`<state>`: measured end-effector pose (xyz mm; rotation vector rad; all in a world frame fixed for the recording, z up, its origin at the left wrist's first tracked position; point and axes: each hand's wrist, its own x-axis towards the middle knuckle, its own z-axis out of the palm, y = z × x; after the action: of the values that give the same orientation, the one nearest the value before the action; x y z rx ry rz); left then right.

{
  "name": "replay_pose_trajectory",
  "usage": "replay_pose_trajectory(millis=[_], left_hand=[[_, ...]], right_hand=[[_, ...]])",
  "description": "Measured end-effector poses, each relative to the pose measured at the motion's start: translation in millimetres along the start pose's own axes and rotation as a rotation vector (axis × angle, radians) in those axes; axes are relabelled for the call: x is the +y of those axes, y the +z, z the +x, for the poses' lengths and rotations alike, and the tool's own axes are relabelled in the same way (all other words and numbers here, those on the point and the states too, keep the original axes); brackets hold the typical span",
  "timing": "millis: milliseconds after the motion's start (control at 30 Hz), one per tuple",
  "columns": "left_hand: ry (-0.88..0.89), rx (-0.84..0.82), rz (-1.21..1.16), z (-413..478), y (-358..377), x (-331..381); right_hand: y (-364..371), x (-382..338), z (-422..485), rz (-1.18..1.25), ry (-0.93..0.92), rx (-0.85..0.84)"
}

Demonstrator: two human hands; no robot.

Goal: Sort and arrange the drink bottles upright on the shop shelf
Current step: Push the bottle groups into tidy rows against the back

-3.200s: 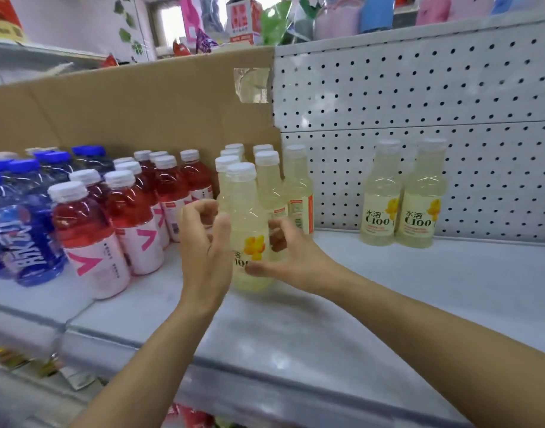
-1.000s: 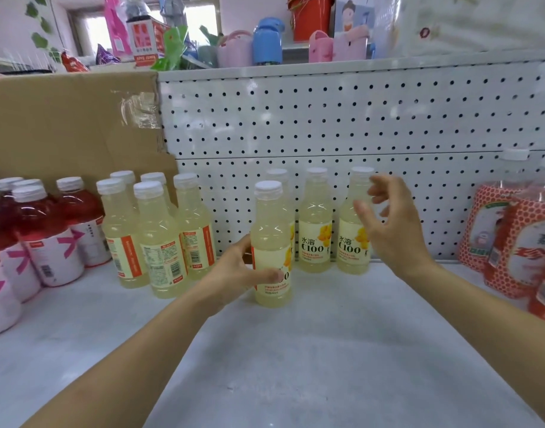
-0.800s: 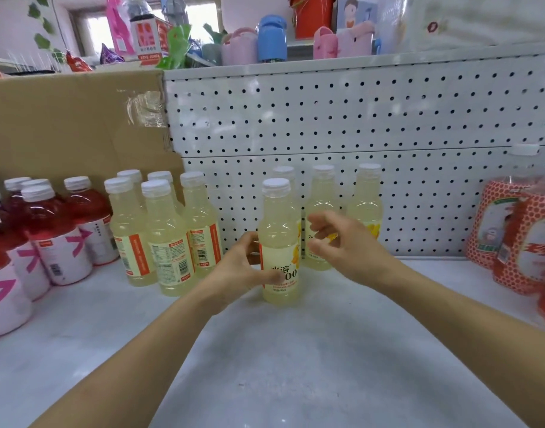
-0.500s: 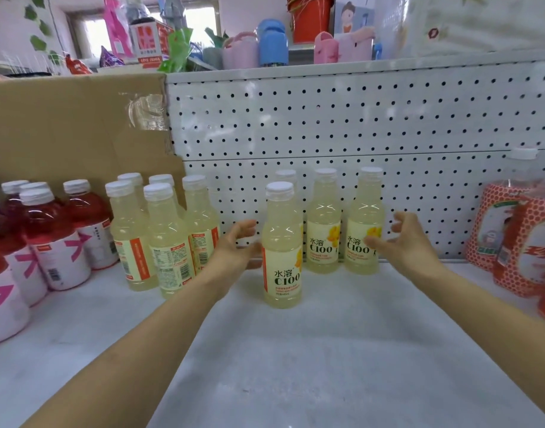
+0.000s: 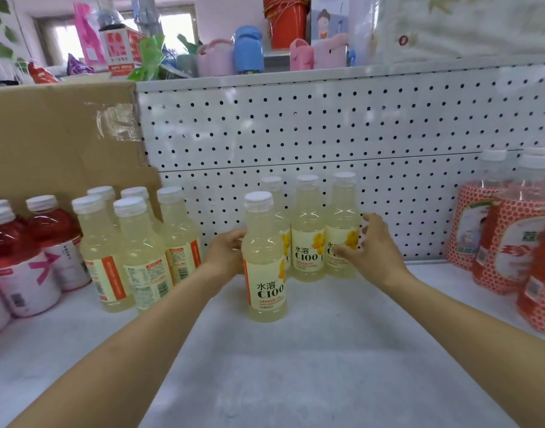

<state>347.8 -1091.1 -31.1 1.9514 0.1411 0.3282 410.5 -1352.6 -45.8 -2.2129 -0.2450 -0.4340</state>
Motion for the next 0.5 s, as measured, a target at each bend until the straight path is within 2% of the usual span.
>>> replay_pose_trajectory(millis=[67,100,133,167,267,300,367,433,500], left_hand=[[0.009,0.008,-0.007,-5.8,-7.3,-1.9],[0.022,0.002,-0.019,-10.5,-10.9,-2.8],[0.026,-0.013,-0.036,-16.1,-13.9,-3.0],[0.019,-0.035,-0.062,-22.0,-15.9,-2.5],[-0.018,-0.101,-0.176,-37.0,-17.0,0.3],[-0.024,-0.117,-0.207,-41.9,-17.8,1.0],[-0.018,-0.140,-0.220,-52.1,-21.9,1.7],[0.020,-0.126,-0.140,-63.1,-27.8,-0.9],[0.131,0.031,0.066,-72.4,-36.0,-7.8]], right_hand=[[-3.3,-6.7,-8.1,0.017,-0.145,0.155],[-4.0,-11.7,-13.3,0.069,-0.228,0.177],[-3.5,-17.4,-18.6,0.141,-0.283,0.131],[-0.7,-24.1,-24.5,0.201,-0.304,0.018],[19.9,-48.2,-43.0,0.260,-0.244,-0.482],[29.4,-55.0,-48.1,0.284,-0.223,-0.575],[48.1,-62.5,-54.7,0.356,-0.210,-0.596],[60.1,-65.6,-57.0,0.390,-0.191,-0.541],[66.9,-66.9,-57.2,0.352,-0.172,-0.471]])
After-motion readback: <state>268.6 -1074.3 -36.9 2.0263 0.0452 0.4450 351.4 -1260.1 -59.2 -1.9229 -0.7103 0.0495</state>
